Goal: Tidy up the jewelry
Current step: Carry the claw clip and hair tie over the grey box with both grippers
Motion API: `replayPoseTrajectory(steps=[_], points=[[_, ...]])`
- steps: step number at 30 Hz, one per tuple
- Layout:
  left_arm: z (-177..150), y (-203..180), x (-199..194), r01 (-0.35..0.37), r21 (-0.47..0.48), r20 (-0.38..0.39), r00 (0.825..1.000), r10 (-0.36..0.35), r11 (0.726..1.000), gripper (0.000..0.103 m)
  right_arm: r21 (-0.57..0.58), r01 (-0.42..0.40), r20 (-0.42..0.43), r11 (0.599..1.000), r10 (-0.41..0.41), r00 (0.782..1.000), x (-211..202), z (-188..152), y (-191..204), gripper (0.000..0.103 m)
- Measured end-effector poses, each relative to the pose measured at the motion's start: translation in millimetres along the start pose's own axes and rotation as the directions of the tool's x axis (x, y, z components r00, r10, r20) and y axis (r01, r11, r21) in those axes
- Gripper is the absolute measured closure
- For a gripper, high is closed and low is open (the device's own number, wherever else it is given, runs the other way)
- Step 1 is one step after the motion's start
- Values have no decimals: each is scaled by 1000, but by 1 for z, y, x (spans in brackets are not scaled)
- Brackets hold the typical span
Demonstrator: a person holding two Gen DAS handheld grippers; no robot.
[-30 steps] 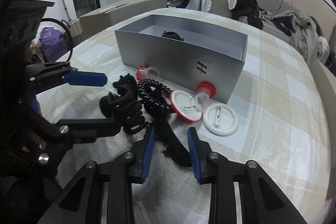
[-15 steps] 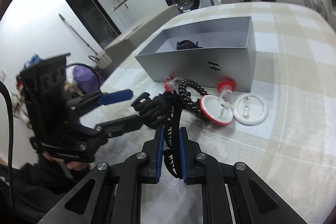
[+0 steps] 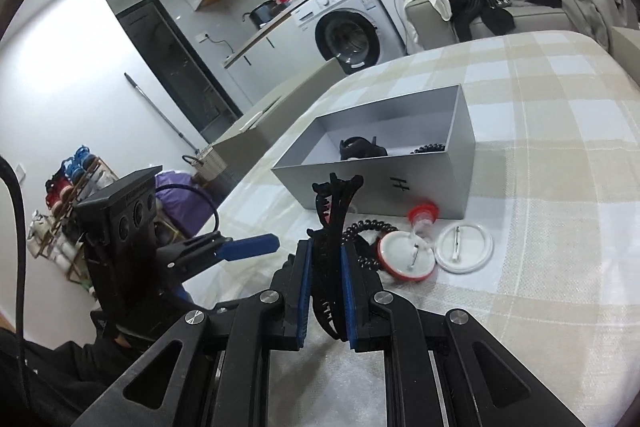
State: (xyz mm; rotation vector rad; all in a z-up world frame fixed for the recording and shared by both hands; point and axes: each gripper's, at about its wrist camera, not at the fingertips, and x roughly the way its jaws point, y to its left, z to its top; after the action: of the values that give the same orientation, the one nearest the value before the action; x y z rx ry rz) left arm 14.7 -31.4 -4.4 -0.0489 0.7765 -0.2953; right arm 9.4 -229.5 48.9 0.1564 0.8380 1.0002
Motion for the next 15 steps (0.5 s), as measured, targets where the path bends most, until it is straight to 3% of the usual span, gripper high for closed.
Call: replayPoseTrajectory(steps=[4,6,9,15], points=[[2,-2,1,29,-7,15,999,-29,1000,29,1,1,-1,1000,-1,1000,-1,2,-1,90],[3,-3,4,29,0,7,1000,-29,1000,47,0,-1,3,1000,1,1000,-1,1,-1,90],[3,-3,12,37,-10,-26,999,-37,999,63,-2,-2,4,1000,2,1000,-3,0,-3,90],[2,-2,5,44,-17,-11,999,-44,999,64,-8,4,8,1000,-4,1000,-7,-3,-6,90]])
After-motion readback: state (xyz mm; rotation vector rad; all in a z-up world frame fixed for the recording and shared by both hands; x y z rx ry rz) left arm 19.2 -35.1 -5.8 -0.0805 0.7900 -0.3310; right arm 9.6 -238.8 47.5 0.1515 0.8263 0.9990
